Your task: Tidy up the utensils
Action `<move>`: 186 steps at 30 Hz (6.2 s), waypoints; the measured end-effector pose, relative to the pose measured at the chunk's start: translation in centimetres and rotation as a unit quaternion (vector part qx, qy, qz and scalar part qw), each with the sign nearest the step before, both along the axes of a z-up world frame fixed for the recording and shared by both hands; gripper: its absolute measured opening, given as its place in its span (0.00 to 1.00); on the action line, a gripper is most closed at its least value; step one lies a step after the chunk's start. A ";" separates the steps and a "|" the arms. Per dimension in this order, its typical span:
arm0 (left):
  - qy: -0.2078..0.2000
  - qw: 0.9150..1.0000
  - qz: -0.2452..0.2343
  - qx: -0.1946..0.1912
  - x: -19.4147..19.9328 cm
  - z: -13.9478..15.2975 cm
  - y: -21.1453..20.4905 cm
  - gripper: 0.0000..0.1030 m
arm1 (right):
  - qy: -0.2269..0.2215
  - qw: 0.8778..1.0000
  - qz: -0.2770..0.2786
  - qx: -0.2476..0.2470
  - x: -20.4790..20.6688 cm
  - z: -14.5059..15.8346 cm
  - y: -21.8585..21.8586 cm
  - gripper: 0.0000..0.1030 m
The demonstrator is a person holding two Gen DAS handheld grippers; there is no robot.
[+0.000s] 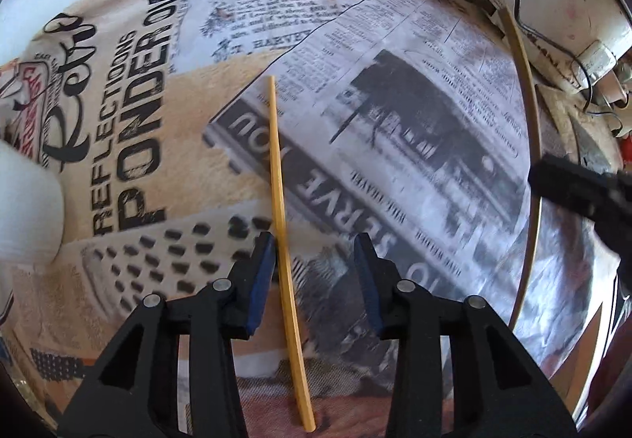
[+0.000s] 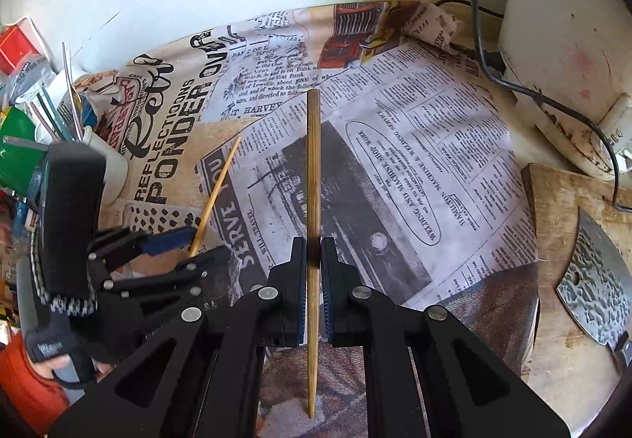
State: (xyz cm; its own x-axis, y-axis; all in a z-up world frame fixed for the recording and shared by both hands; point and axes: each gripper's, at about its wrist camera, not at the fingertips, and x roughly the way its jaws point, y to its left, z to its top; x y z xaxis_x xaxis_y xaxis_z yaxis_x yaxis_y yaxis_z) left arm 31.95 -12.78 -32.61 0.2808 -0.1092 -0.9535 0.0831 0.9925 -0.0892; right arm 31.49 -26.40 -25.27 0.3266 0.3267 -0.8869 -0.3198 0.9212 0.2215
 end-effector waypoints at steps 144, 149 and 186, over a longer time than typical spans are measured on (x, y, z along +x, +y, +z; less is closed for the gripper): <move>-0.462 0.873 0.157 0.030 -23.8 33.1 13.6 0.49 | -0.327 0.912 0.183 0.168 -12.7 26.2 7.9 0.35; -0.484 0.863 0.144 0.030 -27.0 33.9 13.2 0.77 | -0.350 0.906 0.163 0.174 -15.3 26.6 6.9 0.62; -0.507 0.851 0.134 0.025 -34.4 33.8 15.0 0.99 | -0.387 0.900 0.123 0.161 -23.0 26.9 7.2 0.98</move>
